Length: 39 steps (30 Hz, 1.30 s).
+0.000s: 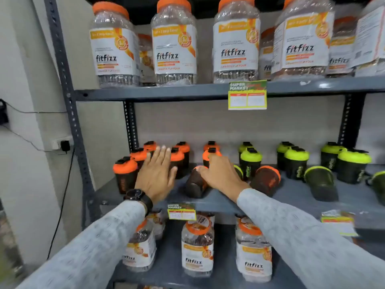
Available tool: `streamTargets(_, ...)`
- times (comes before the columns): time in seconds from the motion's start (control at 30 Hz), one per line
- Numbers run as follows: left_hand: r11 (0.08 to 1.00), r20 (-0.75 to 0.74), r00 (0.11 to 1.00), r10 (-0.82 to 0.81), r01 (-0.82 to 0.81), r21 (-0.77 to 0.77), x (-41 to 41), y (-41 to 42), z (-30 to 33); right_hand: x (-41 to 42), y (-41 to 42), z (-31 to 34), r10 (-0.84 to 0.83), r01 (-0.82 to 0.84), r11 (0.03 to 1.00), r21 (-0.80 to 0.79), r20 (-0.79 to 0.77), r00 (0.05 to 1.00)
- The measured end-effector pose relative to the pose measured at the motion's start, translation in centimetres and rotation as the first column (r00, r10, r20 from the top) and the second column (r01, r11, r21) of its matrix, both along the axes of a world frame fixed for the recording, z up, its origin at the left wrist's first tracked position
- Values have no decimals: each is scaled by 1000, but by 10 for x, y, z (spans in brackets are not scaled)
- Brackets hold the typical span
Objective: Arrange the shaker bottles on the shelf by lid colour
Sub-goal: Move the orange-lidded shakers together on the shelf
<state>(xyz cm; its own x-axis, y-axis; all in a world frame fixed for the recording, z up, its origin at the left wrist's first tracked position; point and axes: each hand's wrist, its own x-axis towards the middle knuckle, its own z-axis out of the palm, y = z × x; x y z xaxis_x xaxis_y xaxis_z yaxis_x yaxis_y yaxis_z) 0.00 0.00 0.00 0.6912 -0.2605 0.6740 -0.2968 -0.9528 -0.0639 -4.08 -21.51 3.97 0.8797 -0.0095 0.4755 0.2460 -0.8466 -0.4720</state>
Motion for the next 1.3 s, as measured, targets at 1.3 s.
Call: streamTargets(1.3,993,-322,946,31,-66,-98,41,58,-115,88,143,-93,-216,176,888,424,48,975)
